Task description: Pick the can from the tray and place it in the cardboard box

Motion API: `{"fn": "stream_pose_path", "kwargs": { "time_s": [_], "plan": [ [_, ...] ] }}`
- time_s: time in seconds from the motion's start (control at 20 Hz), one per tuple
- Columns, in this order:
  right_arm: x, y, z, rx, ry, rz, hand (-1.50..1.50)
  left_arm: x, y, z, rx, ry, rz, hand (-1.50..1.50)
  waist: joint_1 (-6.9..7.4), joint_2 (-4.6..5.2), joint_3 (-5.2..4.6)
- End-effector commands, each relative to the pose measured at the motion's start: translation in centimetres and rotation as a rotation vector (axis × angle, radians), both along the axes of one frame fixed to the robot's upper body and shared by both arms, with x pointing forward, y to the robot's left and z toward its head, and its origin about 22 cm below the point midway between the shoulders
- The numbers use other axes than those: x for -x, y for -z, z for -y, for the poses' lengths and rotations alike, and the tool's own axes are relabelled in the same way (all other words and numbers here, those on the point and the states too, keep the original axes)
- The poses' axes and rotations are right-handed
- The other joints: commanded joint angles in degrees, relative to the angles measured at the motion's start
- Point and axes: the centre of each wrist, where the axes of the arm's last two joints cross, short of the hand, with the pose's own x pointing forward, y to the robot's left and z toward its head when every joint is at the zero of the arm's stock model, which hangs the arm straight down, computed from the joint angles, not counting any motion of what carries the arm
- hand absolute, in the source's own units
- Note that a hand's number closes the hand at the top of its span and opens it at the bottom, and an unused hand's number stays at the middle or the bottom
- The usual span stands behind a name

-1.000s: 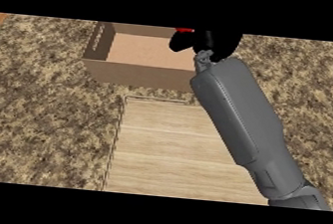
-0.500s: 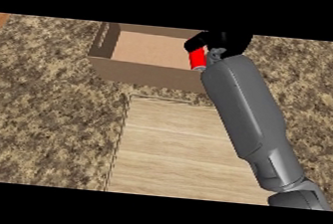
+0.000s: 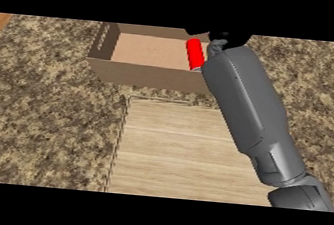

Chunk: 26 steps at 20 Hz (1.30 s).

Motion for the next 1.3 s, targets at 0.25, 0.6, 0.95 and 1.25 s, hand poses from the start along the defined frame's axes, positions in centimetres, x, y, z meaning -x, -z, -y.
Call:
{"fn": "stream_pose_path", "kwargs": {
  "time_s": [0.25, 0.6, 0.95, 1.25],
  "plan": [
    [-0.1, -0.3, 1.2, -0.168, 0.091, 0.23, -1.5, -8.7, -4.0, 2.8, 0.045, 0.104, 0.431, 0.0, -3.23, -1.34, -0.33],
    [0.1, 1.2, 2.6, -0.205, 0.133, 0.25, -1.5, -8.5, -4.1, 2.1, 0.041, 0.074, 0.408, 0.0, -5.66, -2.45, -0.37],
    [1.3, 4.2, 3.9, -0.178, 0.123, 0.208, -1.5, -7.5, -3.7, 1.5, 0.021, 0.026, 0.381, 0.0, -8.87, -3.79, -0.32],
    [2.7, 6.3, 4.4, -0.18, 0.084, 0.128, -1.5, -6.1, -3.3, 1.0, 0.007, -0.001, 0.363, 0.0, -8.99, -4.58, -0.34]
  ]
}}
